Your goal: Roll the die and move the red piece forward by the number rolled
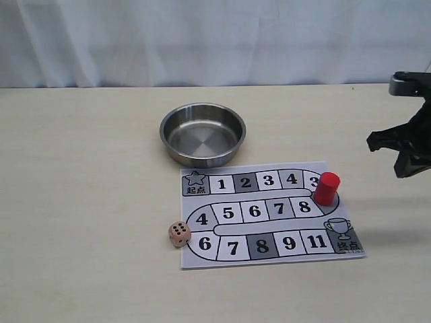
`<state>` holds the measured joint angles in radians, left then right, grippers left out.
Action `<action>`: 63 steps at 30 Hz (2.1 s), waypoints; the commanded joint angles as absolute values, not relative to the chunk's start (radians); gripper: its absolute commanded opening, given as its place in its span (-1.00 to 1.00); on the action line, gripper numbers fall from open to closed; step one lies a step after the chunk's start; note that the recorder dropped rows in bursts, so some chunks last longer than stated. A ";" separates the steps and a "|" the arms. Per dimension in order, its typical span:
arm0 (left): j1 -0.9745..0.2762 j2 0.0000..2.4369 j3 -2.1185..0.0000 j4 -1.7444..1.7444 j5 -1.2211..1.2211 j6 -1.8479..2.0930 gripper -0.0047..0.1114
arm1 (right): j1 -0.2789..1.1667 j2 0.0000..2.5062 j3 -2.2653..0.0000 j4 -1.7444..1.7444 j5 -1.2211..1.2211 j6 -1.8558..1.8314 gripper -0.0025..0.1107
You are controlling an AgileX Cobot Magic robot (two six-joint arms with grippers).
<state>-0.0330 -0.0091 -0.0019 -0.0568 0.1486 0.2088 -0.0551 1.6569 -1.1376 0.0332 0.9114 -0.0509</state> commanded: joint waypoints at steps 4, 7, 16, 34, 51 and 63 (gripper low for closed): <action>-0.035 0.000 0.000 -0.055 0.143 0.205 -0.92 | -0.060 1.448 -1.075 -0.066 0.910 -0.010 -0.89; -0.035 0.000 0.000 -0.055 0.143 0.205 -0.92 | -0.055 1.344 -1.038 -0.057 0.885 -0.010 -0.89; -0.035 0.000 0.000 -0.055 0.143 0.205 -0.92 | -0.055 0.963 -0.960 -0.007 0.921 -0.021 -0.89; -0.035 0.000 0.000 -0.055 0.143 0.205 -0.92 | -0.055 0.051 -0.936 0.007 0.917 -0.010 -0.89; -0.035 0.000 0.000 -0.055 0.144 0.205 -0.92 | -0.055 0.000 -0.865 -0.019 0.830 -0.019 -0.89; -0.035 0.000 0.000 -0.055 0.144 0.205 -0.92 | -0.055 0.000 -0.201 0.007 0.080 -0.014 -0.89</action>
<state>-0.0330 -0.0091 -0.0019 -0.0568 0.1486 0.2088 -0.0551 0.0046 -0.2908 0.0059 0.1794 -0.0142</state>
